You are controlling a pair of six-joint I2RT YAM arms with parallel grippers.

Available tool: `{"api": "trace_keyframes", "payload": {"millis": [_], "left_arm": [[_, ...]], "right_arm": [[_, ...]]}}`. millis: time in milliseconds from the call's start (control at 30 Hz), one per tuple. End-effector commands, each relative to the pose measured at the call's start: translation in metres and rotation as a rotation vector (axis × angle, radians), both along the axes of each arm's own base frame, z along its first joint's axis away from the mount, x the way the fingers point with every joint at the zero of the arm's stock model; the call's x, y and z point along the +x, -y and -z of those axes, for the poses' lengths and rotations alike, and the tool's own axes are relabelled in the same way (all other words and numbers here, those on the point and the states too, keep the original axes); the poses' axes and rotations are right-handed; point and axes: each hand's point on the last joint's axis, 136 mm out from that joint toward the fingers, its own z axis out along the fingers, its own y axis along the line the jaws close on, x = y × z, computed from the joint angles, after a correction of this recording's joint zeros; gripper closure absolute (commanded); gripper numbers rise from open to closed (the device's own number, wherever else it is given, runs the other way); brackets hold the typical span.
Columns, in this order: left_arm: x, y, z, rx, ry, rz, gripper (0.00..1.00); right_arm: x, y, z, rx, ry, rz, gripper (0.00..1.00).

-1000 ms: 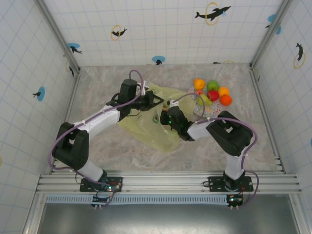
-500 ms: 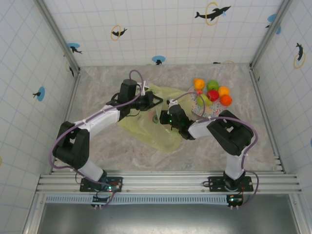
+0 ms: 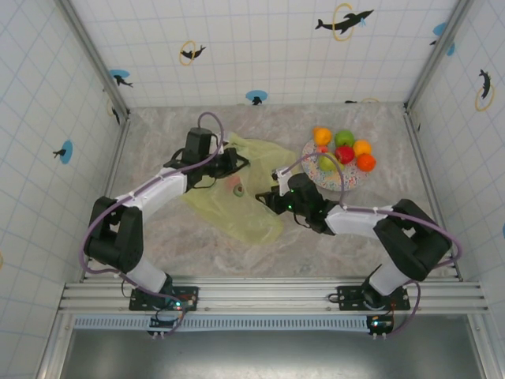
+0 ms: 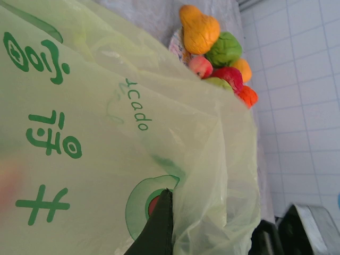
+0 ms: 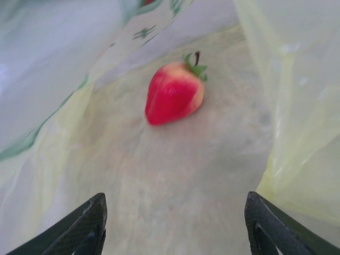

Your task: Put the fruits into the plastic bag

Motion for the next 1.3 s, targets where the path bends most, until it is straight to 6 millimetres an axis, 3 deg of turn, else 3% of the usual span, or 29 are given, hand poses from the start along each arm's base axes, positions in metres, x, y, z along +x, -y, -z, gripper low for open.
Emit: {"api": "trace_keyframes", "payload": {"millis": [0,100,367,467,600,767,900,1067,1267], "left_arm": [[0.005,-0.009,-0.007,0.033,0.057,-0.008,1.0],[0.003,-0.012,-0.003,0.036,0.058,-0.01,1.0],[0.0,-0.015,0.003,0.036,0.043,-0.01,1.0],[-0.001,-0.016,0.003,0.034,0.042,-0.012,1.0],[-0.001,-0.017,0.003,0.032,0.042,-0.013,1.0],[-0.002,-0.018,0.003,0.029,0.041,-0.016,1.0],[-0.002,-0.018,0.003,0.028,0.042,-0.018,1.0],[-0.002,-0.019,0.001,0.026,0.044,-0.018,1.0],[-0.002,-0.02,-0.001,0.014,0.041,-0.017,1.0]], "right_arm": [[-0.024,0.006,0.0,-0.05,0.002,-0.153,0.32],[-0.033,0.012,-0.009,-0.039,-0.007,-0.203,0.33],[-0.035,0.036,-0.061,0.076,0.052,-0.199,0.32],[-0.022,0.056,-0.076,0.077,0.094,-0.129,0.31],[0.013,0.096,-0.082,-0.012,0.156,0.034,0.28],[0.065,0.148,-0.068,-0.224,0.161,0.224,0.19],[0.101,0.173,-0.047,-0.312,0.077,0.282,0.16],[0.138,0.187,-0.021,-0.389,-0.003,0.316,0.13],[0.17,0.181,0.001,-0.453,-0.075,0.274,0.11]]}}
